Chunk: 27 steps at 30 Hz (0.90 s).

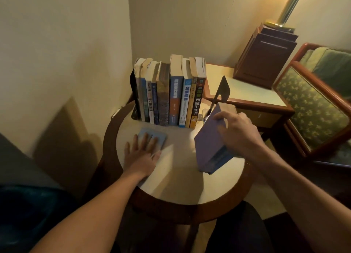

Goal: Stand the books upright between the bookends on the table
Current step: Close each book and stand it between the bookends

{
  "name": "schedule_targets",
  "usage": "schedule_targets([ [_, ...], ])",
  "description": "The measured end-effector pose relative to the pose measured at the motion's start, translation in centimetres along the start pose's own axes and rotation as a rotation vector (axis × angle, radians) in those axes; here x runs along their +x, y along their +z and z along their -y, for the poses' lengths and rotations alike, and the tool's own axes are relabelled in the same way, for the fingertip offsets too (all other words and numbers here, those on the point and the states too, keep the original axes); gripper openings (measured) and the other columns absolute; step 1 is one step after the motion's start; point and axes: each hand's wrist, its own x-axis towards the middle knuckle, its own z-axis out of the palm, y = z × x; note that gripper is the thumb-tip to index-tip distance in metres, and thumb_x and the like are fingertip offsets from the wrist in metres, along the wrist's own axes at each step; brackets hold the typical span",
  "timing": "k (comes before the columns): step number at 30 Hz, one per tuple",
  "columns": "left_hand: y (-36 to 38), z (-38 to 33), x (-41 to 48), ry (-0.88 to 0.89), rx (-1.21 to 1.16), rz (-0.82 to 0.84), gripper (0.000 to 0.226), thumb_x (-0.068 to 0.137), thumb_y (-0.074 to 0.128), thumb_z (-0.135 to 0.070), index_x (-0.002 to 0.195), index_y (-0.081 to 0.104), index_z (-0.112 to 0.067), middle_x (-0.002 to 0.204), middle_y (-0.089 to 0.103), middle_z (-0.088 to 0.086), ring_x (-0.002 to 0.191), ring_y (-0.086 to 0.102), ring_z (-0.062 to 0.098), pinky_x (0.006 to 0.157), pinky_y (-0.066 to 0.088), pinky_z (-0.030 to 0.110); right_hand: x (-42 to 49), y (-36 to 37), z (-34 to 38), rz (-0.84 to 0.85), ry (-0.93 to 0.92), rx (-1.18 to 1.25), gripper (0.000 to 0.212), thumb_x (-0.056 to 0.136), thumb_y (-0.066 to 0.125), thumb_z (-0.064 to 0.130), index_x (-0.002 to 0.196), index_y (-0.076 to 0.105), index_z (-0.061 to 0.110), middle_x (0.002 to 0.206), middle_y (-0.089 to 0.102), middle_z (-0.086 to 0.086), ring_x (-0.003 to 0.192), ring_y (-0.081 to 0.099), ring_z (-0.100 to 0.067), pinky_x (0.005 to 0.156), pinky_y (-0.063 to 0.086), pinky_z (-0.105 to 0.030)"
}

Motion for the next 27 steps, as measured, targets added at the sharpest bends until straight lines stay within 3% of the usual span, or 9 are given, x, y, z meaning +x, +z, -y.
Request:
schedule_targets([
  [5,0.3,-0.3,0.3,-0.026,-0.017,-0.062,0.064,0.098,0.010,-0.068,0.156,-0.008,-0.048,0.164,-0.023,-0.011,0.153,-0.020,0.025,0.123,-0.009,0.050,4.5,-2.3,0.9,-0.151,-0.079,-0.064,0.032,0.102,0.048,0.027,0.133,0.057,0.031,0.116,0.046,-0.012,0.091,0.056,-0.030,0.071,0.047,-0.032],
  [9,0.4,0.0,0.0,0.036,-0.042,-0.145,0.065,0.099,0.011,-0.067,0.159,0.005,-0.042,0.169,-0.007,-0.005,0.155,-0.010,0.029,0.123,-0.003,0.054,9.0,-2.4,2.0,-0.150,-0.095,-0.059,0.035,0.103,0.045,0.026,0.135,0.058,0.027,0.126,0.046,-0.018,0.095,0.054,-0.032,0.077,0.040,-0.031],
  [12,0.3,0.0,-0.1,0.050,-0.060,-0.185,0.063,0.101,0.013,-0.064,0.159,0.009,-0.040,0.169,-0.002,-0.002,0.155,-0.006,0.031,0.123,0.000,0.055,12.2,-1.0,1.9,-0.097,-0.075,-0.012,0.037,0.102,0.044,0.022,0.136,0.057,0.029,0.130,0.045,-0.018,0.109,0.055,-0.038,0.081,0.038,-0.031],
  [15,0.4,0.0,-0.1,0.040,-0.052,-0.175,0.064,0.100,0.008,-0.066,0.159,0.008,-0.041,0.169,-0.004,-0.003,0.155,-0.007,0.030,0.123,-0.001,0.055,15.0,0.6,1.6,-0.008,-0.083,0.073,0.037,0.100,0.045,0.024,0.133,0.058,0.033,0.132,0.050,-0.015,0.105,0.055,-0.032,0.082,0.043,-0.031],
  [18,0.4,0.0,0.1,0.026,-0.024,-0.155,0.069,0.095,0.001,-0.067,0.159,0.007,-0.042,0.169,-0.005,-0.004,0.155,-0.007,0.030,0.123,0.000,0.054,16.6,1.5,1.2,0.074,-0.084,0.104,0.042,0.100,0.046,0.018,0.138,0.055,0.032,0.126,0.055,-0.012,0.095,0.052,-0.023,0.064,0.040,-0.022],
  [24,0.3,-0.1,0.1,0.022,-0.015,-0.158,0.070,0.094,0.000,-0.068,0.159,0.007,-0.042,0.169,-0.005,-0.004,0.155,-0.007,0.030,0.123,0.000,0.054,19.2,1.9,1.3,0.187,-0.046,0.146,0.063,0.099,0.051,0.018,0.155,0.028,0.032,0.134,0.054,-0.017,0.099,0.053,-0.024,0.062,0.040,-0.023],
  [27,0.4,0.0,0.3,0.017,-0.017,-0.148,0.069,0.094,0.001,-0.068,0.158,0.004,-0.044,0.168,-0.007,-0.005,0.155,-0.009,0.029,0.123,-0.002,0.053,19.4,1.9,1.1,0.232,-0.052,0.225,0.058,0.101,0.048,0.016,0.154,0.026,0.029,0.116,0.054,-0.010,0.095,0.053,-0.022,0.063,0.041,-0.023],
])
